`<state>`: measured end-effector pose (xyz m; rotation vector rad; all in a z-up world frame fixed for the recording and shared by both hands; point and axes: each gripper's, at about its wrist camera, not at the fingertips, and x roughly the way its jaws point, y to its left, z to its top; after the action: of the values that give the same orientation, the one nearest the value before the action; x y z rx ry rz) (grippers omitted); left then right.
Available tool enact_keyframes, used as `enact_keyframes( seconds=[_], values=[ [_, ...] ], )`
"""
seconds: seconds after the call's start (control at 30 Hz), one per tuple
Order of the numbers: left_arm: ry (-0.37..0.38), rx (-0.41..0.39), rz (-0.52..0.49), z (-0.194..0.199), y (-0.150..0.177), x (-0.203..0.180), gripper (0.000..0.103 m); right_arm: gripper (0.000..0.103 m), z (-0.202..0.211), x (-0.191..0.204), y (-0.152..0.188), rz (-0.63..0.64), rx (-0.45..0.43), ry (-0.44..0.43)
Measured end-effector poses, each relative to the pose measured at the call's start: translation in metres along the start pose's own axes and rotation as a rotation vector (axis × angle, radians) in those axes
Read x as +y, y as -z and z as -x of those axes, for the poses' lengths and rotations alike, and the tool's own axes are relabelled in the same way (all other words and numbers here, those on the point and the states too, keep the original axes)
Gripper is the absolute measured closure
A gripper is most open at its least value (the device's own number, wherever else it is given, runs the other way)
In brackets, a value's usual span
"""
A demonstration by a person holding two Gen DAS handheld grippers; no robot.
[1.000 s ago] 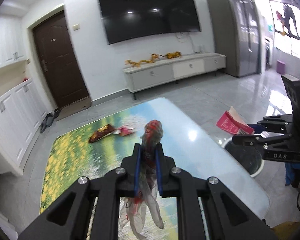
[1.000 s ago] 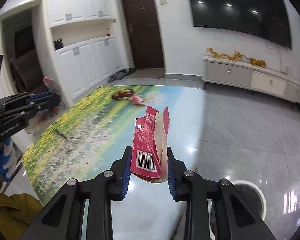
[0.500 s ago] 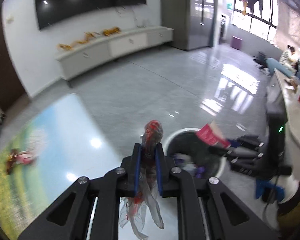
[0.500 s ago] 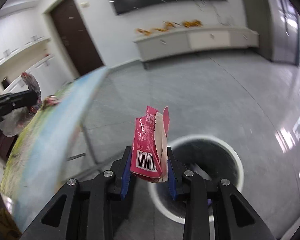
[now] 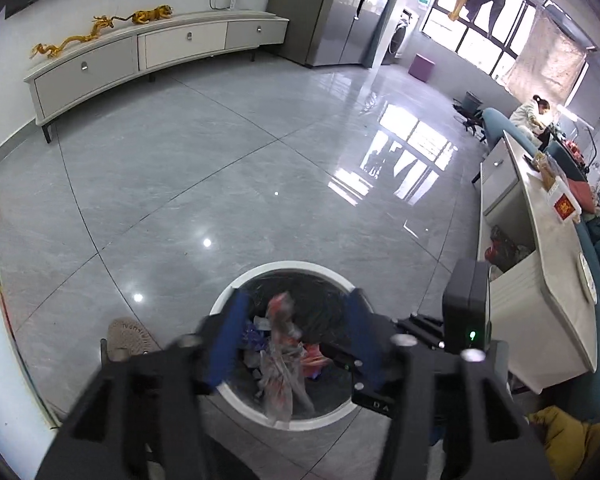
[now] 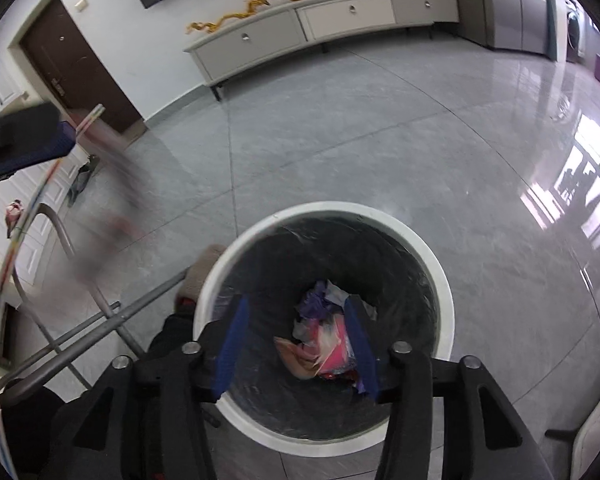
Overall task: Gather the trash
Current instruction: 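Carry both items over the bin and open both tools to drop them, then move both open tools back over the table trash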
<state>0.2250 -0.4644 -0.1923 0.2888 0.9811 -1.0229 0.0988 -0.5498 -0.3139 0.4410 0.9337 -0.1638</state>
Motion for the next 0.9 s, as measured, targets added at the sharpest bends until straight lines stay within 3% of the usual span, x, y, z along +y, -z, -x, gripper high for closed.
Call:
enact_keyframes(
  seconds=[0.2,0.3,0.5,0.63,0.8,0.9],
  values=[
    [-0.049,-0.045,0.000,0.027,0.003,0.001,0.049,0.055,0.018,-0.006,0.000,-0.035,-0.020,0.013],
    [-0.128,-0.101,-0.008,0.056,0.008,0.000,0.049,0.055,0.034,-0.004,-0.005,-0.036,-0.057,0.019],
    [-0.337,-0.225,-0.052,0.130,0.030,0.002,0.049,0.055,0.088,0.035,-0.015,0.055,-0.173,0.040],
    [-0.426,-0.293,-0.048,0.173,0.051,0.006,0.049,0.052,0.128,0.065,-0.017,0.100,-0.254,0.017],
    [-0.528,-0.380,-0.007,0.233,0.080,0.017,0.031,0.046,0.178,0.110,-0.014,0.176,-0.347,-0.004],
    [-0.564,-0.427,0.025,0.264,0.098,0.023,0.031,0.044,0.196,0.131,-0.012,0.215,-0.379,-0.020]
  ],
)
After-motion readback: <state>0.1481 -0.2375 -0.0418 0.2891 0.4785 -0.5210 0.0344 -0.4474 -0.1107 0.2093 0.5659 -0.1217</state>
